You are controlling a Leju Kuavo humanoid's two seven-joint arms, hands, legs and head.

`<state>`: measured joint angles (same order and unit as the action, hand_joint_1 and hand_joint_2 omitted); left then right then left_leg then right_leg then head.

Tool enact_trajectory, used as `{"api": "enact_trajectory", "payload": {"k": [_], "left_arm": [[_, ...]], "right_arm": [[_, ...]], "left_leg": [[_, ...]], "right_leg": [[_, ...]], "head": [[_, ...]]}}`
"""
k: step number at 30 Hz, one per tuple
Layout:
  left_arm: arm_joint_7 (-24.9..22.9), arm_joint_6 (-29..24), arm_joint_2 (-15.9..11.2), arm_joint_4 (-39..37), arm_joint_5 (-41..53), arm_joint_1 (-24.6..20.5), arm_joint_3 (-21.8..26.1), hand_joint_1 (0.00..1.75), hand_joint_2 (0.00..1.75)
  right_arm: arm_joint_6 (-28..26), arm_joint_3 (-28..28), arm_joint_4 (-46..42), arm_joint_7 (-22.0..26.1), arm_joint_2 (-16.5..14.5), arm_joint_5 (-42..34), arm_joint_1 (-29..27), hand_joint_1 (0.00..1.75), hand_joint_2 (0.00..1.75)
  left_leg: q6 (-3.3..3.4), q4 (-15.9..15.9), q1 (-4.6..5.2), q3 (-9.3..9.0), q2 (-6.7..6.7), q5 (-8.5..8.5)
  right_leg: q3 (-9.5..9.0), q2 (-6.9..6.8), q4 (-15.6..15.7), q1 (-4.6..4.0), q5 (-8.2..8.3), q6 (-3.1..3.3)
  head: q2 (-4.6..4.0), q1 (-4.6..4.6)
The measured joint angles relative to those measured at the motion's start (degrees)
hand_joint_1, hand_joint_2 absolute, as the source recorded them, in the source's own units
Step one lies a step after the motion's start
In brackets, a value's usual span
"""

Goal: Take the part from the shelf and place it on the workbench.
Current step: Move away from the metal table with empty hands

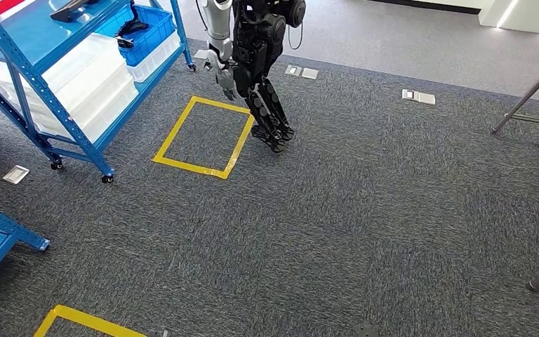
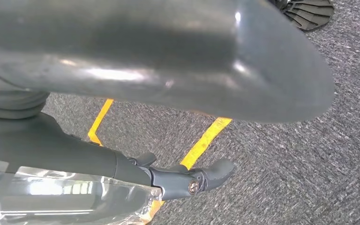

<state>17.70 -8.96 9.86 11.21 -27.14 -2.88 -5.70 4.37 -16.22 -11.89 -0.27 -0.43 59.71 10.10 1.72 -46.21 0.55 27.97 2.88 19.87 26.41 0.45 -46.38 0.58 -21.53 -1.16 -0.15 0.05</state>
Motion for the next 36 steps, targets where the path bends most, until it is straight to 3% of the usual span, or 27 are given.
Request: {"api": "enact_trajectory", "payload": {"k": [12, 36], "left_arm": [[0.0, 0.3, 0.0, 0.0, 1.1, -0.1, 0.0, 0.00, 1.75], [-1.0, 1.3, -0.3, 0.0, 3.2, -0.7, -0.1, 0.00, 1.75]], "right_arm": [[0.0, -0.7, 0.0, -0.1, 0.0, -0.1, -0.2, 0.00, 0.00], [-0.3, -4.2, 0.0, 0.6, 0.2, -1.5, -0.8, 0.00, 0.00]], "left_leg": [[0.01, -2.9, 0.00, 2.00, 0.00, 0.99], [0.04, -3.2, 0.00, 2.30, 0.00, 1.07]], "right_leg": [[2.01, 0.00, -2.9, 0.00, -0.99, 0.03], [2.33, 0.00, -3.2, 0.00, -1.08, 0.03]], "head": [[0.00, 0.01], [0.01, 0.00]]}}
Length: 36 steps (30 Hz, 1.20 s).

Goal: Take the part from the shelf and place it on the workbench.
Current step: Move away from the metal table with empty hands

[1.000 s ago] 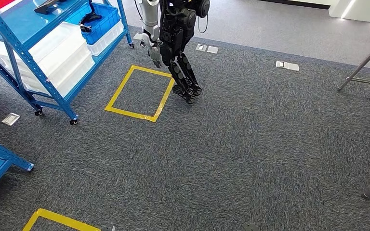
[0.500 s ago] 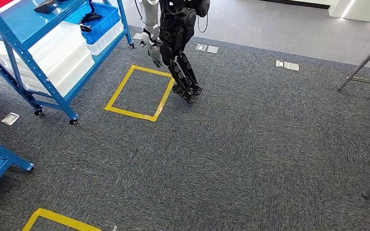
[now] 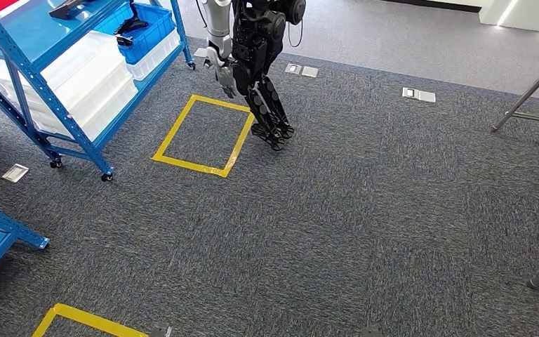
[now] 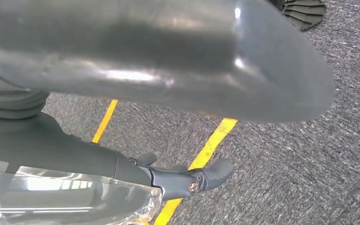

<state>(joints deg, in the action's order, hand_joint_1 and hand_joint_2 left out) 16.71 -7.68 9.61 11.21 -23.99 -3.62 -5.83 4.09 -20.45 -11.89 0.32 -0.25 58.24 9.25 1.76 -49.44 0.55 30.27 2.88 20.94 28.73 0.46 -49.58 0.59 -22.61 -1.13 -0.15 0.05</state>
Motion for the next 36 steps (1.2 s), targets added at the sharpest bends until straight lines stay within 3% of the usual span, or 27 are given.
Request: {"api": "enact_trajectory", "payload": {"k": [19, 28, 36], "left_arm": [[-0.3, 0.0, 0.0, 0.0, 0.3, -0.3, 0.0, 0.00, 1.75], [-0.3, -0.1, 0.0, 0.0, 0.3, -0.3, 0.0, 0.00, 1.75], [-0.3, -0.2, 0.0, 0.0, 0.4, -0.4, 0.0, 0.00, 1.75]], "right_arm": [[-0.1, -0.3, 0.0, 0.3, 0.0, 2.0, 0.0, 0.00, 0.00], [-0.1, -0.4, 0.0, 0.3, 0.0, 2.1, 0.1, 0.00, 0.00], [-0.1, -1.3, 0.0, 0.3, 0.0, 1.6, 0.1, 0.00, 0.00]], "left_leg": [[0.01, 0.2, 0.00, -0.09, 0.00, -0.03], [0.04, 2.2, 0.00, -2.31, 0.00, -0.29], [-0.04, 2.3, 0.00, -2.34, -0.01, -0.16]], "right_leg": [[-0.13, 0.00, 0.3, 0.00, 0.02, -0.01], [-2.41, -0.01, 2.3, 0.00, 0.26, 0.07], [-2.43, 0.00, 2.4, 0.00, 0.20, 0.07]], "head": [[-0.01, 0.00], [-0.01, 0.01], [0.00, 0.00]]}}
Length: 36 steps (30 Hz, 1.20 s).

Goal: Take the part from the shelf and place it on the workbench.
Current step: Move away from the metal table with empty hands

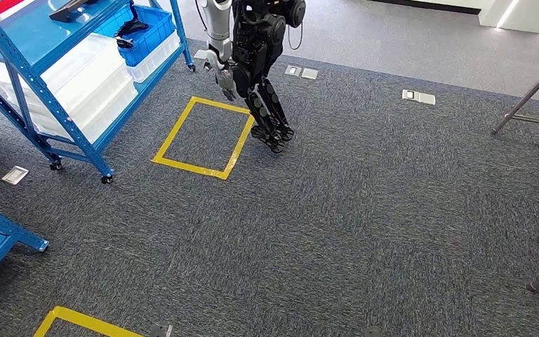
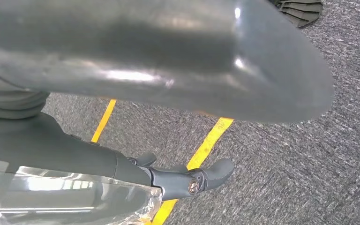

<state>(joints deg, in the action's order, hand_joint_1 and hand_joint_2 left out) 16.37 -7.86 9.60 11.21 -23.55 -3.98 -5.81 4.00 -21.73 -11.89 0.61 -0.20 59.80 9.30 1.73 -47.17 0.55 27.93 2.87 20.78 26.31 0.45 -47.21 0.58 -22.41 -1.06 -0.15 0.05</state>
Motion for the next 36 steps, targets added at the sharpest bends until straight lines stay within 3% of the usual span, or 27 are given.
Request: {"api": "enact_trajectory", "payload": {"k": [36], "left_arm": [[0.0, 0.0, 0.0, 0.0, 0.1, 0.0, 0.0, 0.00, 1.75]], "right_arm": [[0.0, -0.4, 0.0, 0.0, 0.0, 0.5, 0.2, 0.00, 0.00]], "left_leg": [[0.00, 0.0, 0.00, 0.01, 0.00, 0.01]], "right_leg": [[0.04, 0.00, 0.0, 0.00, -0.01, 0.01]], "head": [[0.00, 0.01]]}}
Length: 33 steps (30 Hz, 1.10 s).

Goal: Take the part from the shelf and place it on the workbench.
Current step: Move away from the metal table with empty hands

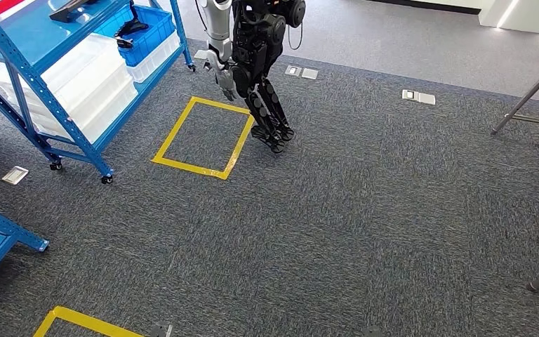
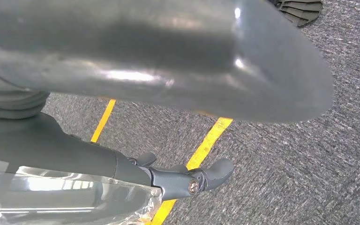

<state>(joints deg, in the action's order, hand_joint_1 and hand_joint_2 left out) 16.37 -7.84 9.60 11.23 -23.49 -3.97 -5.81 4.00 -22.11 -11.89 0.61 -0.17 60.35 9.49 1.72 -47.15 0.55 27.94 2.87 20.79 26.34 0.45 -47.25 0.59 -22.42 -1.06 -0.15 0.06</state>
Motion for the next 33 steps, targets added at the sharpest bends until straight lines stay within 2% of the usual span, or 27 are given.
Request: {"api": "enact_trajectory", "payload": {"k": [10, 14, 18, 24, 32, 33], "left_arm": [[0.0, 0.0, 0.0, 0.0, 0.0, 0.0, 0.0, 0.00, 1.75], [0.0, 0.0, 0.0, 0.0, 0.0, 0.0, 0.0, 0.00, 0.00], [0.0, 0.1, 0.0, 0.0, 0.0, 0.0, 0.0, 0.00, 0.00], [0.0, 0.4, 0.0, 0.0, 0.0, 0.0, 0.0, 0.00, 0.00], [0.0, 0.5, -0.1, 0.0, 0.1, 0.0, 0.0, 0.00, 0.00], [0.0, 0.5, -0.1, 0.1, 0.1, 0.0, 0.0, 0.00, 0.00]], "right_arm": [[0.0, -0.3, 0.0, 0.0, 0.0, 0.1, 0.1, 0.00, 0.00], [0.0, -0.3, 0.0, 0.0, 0.0, 0.1, 0.1, 0.00, 0.00], [0.0, -0.3, 0.0, 0.0, 0.0, 0.3, 0.1, 0.00, 0.00], [0.0, -0.3, 0.0, 0.0, 0.0, 0.9, 0.1, 0.00, 0.00], [0.0, -0.3, 0.0, 0.0, -0.1, 0.9, 0.1, 0.00, 0.00], [0.0, -0.3, 0.0, 0.0, -0.1, 1.0, 0.2, 0.00, 0.00]], "left_leg": [[0.00, 0.0, 0.00, 0.00, 0.00, 0.00], [0.00, 0.0, 0.00, 0.00, 0.00, 0.00], [0.03, -0.6, 0.00, 0.41, 0.00, 0.21], [0.27, -3.6, 0.02, 1.99, 0.01, 1.57], [1.40, -5.5, 0.01, 2.87, 0.13, 2.52], [1.64, -5.4, -0.09, 2.79, 0.21, 2.41]], "right_leg": [[0.01, 0.00, 0.0, 0.00, 0.00, 0.00], [0.00, 0.00, 0.0, 0.00, 0.00, 0.00], [0.33, 0.00, -0.5, 0.02, -0.14, -0.07], [1.68, 0.00, -3.0, 0.02, -1.29, -0.39], [2.22, -0.06, -4.4, 0.06, -2.25, -1.31], [2.63, -0.10, -5.5, 0.06, -2.90, -1.32]], "head": [[0.00, 0.01], [0.00, 0.00], [0.00, -0.01], [0.00, -0.02], [0.00, 0.00], [0.00, 0.02]]}}
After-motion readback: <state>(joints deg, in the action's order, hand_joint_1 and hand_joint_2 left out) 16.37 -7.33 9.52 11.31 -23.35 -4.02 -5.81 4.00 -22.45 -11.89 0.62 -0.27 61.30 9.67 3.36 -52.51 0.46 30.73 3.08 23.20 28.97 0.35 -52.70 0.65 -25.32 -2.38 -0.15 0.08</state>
